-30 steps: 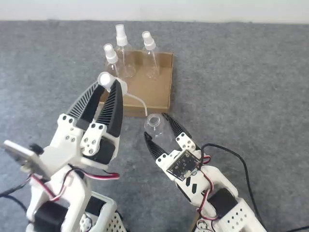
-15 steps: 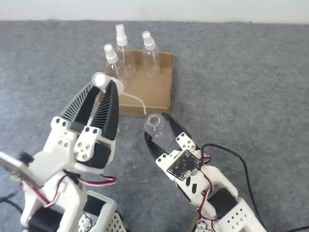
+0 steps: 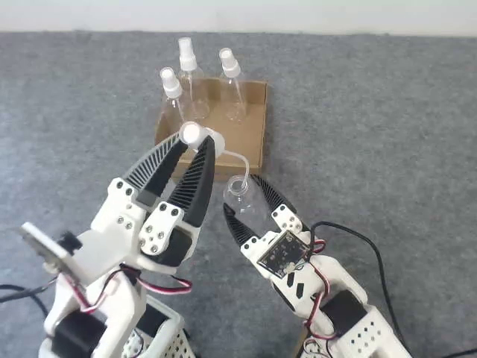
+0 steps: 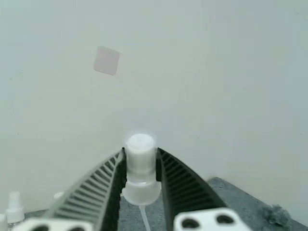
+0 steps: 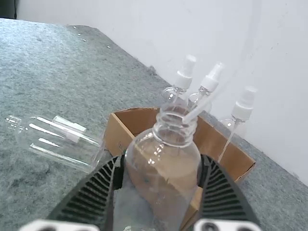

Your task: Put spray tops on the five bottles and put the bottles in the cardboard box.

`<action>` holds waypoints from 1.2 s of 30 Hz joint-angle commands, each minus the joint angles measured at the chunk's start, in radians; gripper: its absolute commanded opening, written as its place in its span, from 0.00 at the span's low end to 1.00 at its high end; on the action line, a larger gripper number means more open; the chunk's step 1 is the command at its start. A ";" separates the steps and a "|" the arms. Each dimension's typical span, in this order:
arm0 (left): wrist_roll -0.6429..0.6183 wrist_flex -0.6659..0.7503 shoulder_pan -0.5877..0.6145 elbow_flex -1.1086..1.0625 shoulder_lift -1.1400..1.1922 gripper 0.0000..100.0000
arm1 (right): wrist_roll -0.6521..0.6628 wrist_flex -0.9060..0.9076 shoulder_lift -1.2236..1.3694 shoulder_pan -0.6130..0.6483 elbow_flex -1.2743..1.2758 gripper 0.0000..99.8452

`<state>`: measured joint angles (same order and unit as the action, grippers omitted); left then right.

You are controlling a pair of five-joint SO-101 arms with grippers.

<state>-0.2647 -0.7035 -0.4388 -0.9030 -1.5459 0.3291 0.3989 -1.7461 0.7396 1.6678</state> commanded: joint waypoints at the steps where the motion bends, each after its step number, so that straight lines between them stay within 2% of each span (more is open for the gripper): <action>1: 0.018 0.020 -0.003 0.001 -0.002 0.03 | 0.005 0.008 -0.038 0.007 0.017 0.10; 6: 0.032 -0.038 0.000 0.005 -0.002 0.03 | 0.005 0.008 -0.038 0.007 0.017 0.10; 14: 0.049 -0.083 0.126 0.001 -0.002 0.03 | 0.005 0.008 -0.038 0.007 0.017 0.10; 24: 0.054 -0.175 0.124 -0.001 -0.002 0.03 | 0.005 0.010 -0.038 -0.010 0.017 0.10; 36: 0.054 -0.178 0.132 0.001 -0.002 0.03 | 0.005 0.010 -0.038 -0.010 0.017 0.10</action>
<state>-0.2232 -0.8800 -0.3099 -0.9091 -1.5459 0.3291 0.4005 -1.7461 0.7396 1.6678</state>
